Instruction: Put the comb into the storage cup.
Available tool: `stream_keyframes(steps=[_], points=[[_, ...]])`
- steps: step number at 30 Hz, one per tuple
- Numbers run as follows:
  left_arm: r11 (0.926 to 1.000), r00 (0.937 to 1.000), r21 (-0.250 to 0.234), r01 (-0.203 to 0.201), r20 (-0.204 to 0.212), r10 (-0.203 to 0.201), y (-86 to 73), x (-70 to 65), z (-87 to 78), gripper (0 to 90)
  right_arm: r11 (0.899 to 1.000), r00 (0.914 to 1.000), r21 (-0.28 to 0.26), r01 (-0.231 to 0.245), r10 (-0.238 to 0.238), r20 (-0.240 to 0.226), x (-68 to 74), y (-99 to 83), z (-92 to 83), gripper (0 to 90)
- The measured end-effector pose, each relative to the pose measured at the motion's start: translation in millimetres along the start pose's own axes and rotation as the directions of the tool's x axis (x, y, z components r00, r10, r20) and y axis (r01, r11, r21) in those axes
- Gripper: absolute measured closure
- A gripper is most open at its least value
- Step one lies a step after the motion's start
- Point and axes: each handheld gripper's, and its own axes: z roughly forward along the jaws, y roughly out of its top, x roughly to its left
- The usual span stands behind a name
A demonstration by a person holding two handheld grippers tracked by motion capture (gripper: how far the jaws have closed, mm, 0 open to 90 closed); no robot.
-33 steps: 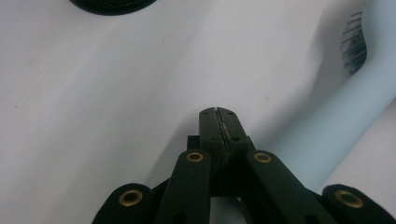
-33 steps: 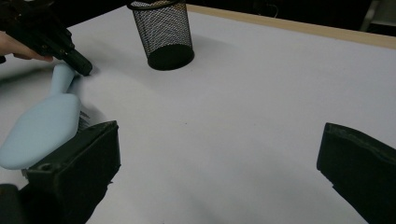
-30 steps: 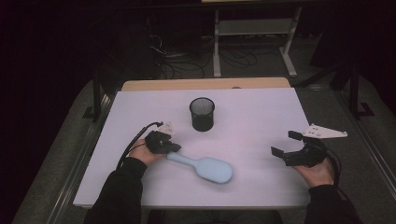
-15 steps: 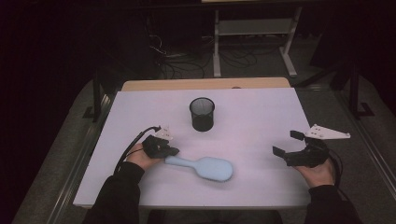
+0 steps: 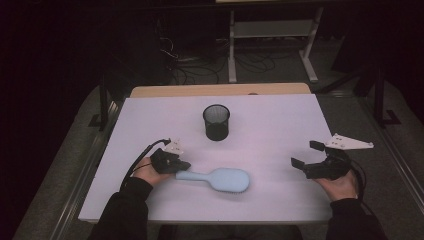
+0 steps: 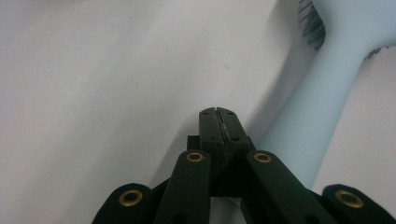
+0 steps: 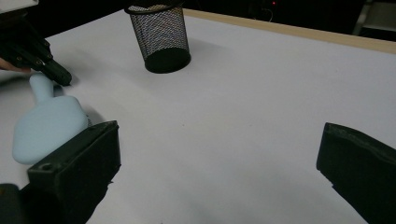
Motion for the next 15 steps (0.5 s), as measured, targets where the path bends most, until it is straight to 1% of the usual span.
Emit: stream_keyframes(steps=[9,12,15], points=[[1.0000,1.0000,0.001,-0.009,0.004,0.009,-3.2,-6.1,-2.7,90.0,1.000,1.0000,0.001,-0.001,0.001,-0.003,-0.2,-0.3,0.3,0.0],[0.9998,0.9998,-0.001,-0.022,0.002,0.022,-2.2,-9.8,-4.3,90.0,1.000,1.0000,0.002,-0.002,0.002,-0.003,-0.2,-0.3,0.2,0.0],[0.9997,0.9997,-0.001,-0.026,0.003,0.026,-1.8,-11.3,-5.2,90.0,1.000,1.0000,0.002,-0.002,0.002,-0.003,-0.2,-0.3,0.1,0.0]])
